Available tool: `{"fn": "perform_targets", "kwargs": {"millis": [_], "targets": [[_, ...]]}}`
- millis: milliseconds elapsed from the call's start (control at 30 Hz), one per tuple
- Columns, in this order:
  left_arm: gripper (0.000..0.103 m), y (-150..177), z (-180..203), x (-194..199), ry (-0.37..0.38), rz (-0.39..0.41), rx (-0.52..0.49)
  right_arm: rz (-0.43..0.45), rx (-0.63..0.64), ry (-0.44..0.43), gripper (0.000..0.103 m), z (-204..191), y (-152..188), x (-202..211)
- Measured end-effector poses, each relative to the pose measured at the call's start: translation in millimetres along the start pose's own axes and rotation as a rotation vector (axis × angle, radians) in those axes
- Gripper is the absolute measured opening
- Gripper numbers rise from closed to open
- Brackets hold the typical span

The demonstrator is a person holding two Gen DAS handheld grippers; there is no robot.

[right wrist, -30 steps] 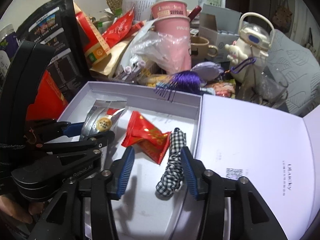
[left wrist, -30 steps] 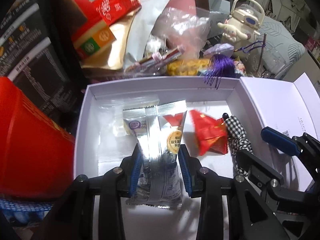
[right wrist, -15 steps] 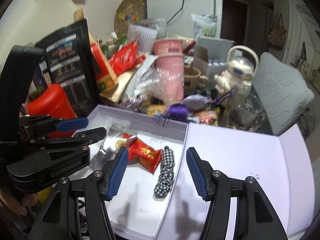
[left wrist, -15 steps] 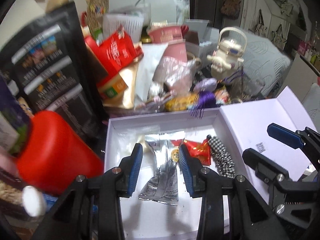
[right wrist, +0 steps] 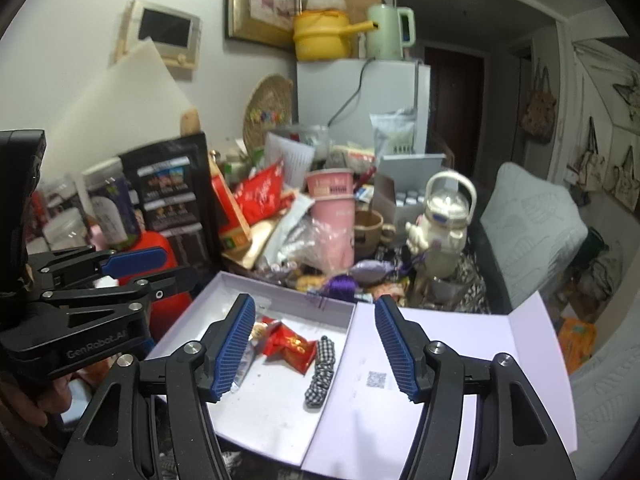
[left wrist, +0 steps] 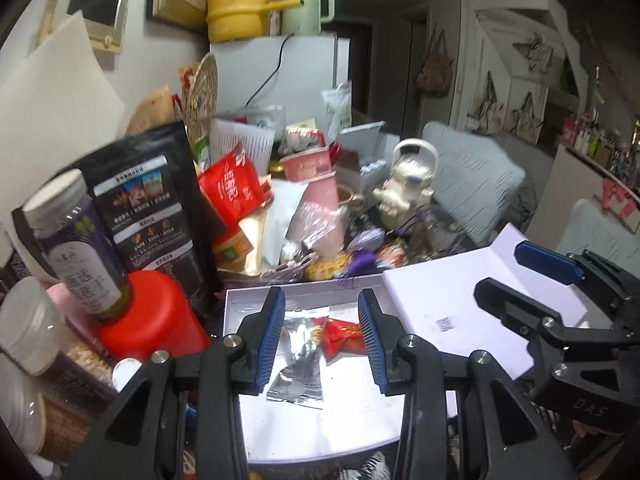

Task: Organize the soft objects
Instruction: 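Withdraw both grippers from the box toward the items on the table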

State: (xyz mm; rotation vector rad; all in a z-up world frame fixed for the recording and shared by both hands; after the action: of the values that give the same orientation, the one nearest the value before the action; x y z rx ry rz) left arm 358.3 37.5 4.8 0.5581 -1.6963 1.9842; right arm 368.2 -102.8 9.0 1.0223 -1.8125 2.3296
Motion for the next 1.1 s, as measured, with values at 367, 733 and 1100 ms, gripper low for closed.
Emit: {"fn": "perform_targets", "kwargs": {"millis": [367, 733, 1100], "targets": [[0.089, 10.0, 13.8, 71.8, 0.014, 0.142, -0.028, 0.104, 0.029, -0.007, 0.069, -17.1, -2.4, 60.2], [0.095, 43.0, 17.1, 110.8, 0.036, 0.126, -0.037, 0.065, 0.013, 0.023, 0.071, -29.9, 39.8, 108.9], [0.095, 84.2, 9.6, 136.3, 0.082, 0.09, -0.03, -0.014, -0.061, 0.025, 0.074, -46.5, 98.4, 136.3]]}}
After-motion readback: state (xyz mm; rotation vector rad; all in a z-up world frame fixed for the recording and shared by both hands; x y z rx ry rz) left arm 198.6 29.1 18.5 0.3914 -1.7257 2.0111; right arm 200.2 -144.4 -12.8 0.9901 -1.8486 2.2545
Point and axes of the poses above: each gripper's, at about its wrist camera, not at the fingertips, and x roughly against the way its jaws point, z to its right, y to its underside, the point moved 6 cm from there along -x, roughly the way its jaws point, and after that the axes turned 8 degrees about x, right-handed, at the moved point
